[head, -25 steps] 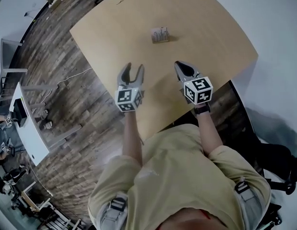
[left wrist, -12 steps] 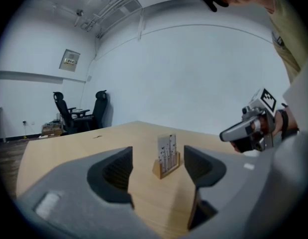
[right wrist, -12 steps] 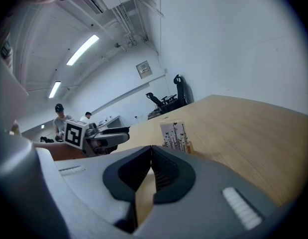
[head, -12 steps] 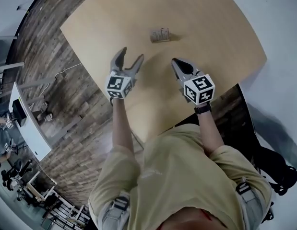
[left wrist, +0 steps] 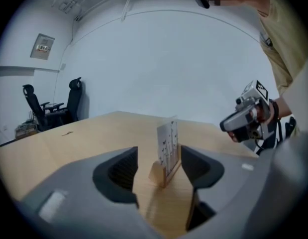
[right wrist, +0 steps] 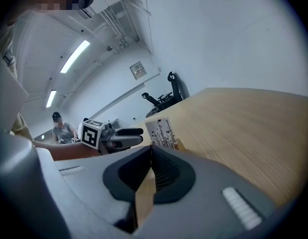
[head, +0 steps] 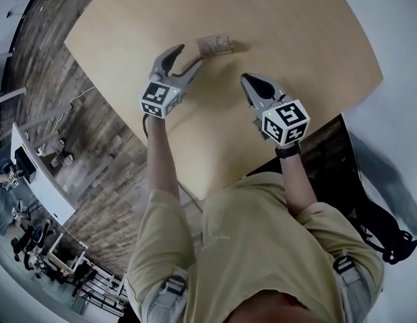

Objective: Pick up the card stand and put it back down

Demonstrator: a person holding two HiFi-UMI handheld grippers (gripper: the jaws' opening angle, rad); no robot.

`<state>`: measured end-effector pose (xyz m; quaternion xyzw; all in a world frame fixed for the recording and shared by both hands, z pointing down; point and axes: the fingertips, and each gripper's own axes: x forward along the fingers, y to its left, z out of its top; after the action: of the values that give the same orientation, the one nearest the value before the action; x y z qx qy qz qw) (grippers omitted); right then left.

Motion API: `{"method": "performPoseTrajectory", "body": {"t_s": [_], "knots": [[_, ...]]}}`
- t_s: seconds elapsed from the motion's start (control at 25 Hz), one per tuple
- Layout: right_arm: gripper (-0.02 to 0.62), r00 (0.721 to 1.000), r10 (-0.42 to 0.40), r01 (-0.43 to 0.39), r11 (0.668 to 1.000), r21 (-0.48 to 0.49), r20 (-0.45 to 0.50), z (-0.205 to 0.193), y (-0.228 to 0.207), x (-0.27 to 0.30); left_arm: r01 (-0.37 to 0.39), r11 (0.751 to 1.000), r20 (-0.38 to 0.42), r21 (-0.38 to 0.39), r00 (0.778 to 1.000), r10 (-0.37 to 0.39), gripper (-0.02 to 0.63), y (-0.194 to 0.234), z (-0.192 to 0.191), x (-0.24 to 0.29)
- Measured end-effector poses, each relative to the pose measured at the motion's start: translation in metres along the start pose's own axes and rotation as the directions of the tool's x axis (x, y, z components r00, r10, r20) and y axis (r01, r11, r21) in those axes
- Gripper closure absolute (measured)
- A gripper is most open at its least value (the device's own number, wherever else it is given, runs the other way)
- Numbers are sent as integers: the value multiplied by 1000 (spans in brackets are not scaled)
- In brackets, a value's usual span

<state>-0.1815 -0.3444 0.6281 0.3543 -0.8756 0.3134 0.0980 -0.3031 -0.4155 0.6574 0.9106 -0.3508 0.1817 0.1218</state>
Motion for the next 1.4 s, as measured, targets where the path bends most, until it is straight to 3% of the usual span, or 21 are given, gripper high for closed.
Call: {"method": "performPoseTrajectory", "body": {"t_s": [0.12,0.24,0.48,0.68,0.76,0.96,1.2,1.4], "knots": [[589,1000,1,-1,1000,14,-8,-1,-7,4,72,997,-28,5,997,-72,304,-5,-8,24],[589,1000,6,-6,1000,20,-14,-2,-11,11,126,991,-74,34,990,-123,305,-7,-19,45],[589,999,24,-23,999,35,-34,-5,-16,23,204,975,-81,86,977,-197,319,-14,-18,76],[589,999,16,-13,998,66,-38,-10,-34,25,263,950,-178,170,956,-233,336,-33,-26,98],[588,999,14,-11,997,75,-44,-12,-39,27,265,943,-195,204,954,-226,408,-36,-27,102],[589,999,10,-7,996,88,-38,-11,-40,30,292,929,-225,227,944,-241,510,-40,-32,101],[589,1000,4,-5,997,77,24,2,-29,14,265,939,-236,219,948,-212,522,-51,-32,86],[589,998,-8,5,998,57,56,7,-20,-8,162,974,-179,158,975,-133,523,-63,-12,54]]}}
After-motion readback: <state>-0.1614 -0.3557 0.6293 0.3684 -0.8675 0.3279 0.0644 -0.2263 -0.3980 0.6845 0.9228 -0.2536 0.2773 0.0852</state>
